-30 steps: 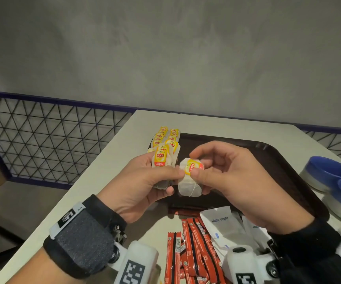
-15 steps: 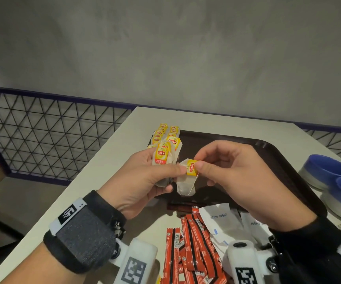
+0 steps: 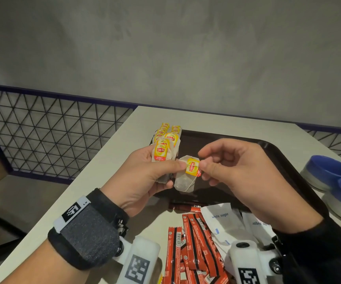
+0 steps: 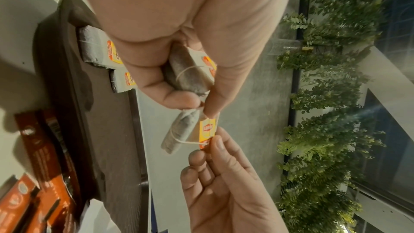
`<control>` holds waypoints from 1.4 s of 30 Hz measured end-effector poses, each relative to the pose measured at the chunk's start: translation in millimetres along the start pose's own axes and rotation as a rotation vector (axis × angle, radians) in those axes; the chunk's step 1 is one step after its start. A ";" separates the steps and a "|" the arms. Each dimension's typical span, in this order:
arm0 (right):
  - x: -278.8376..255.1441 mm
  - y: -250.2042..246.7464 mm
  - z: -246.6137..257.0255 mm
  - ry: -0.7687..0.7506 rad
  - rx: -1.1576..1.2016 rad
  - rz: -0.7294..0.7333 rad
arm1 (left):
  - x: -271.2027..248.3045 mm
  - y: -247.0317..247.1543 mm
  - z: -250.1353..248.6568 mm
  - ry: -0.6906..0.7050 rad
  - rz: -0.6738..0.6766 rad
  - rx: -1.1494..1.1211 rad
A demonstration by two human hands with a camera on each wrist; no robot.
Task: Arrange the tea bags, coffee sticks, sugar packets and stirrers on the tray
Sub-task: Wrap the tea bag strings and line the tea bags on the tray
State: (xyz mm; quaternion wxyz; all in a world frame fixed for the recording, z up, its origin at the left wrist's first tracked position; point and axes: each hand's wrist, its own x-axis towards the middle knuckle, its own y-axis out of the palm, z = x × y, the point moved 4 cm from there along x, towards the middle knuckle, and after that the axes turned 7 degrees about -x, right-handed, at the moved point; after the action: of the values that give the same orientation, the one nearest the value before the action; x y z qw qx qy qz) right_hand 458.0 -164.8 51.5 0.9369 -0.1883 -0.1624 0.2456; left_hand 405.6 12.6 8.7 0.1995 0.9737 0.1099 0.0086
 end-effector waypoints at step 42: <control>1.5 6.4 -5.5 -0.056 0.052 0.081 | -2.4 5.2 4.9 -0.062 0.085 0.127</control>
State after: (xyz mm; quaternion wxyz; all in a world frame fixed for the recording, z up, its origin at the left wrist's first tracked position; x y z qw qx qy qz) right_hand 458.8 -160.3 44.2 0.9260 -0.1634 -0.1742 0.2925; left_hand 404.7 5.5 6.3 0.1402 0.9879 0.0626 -0.0200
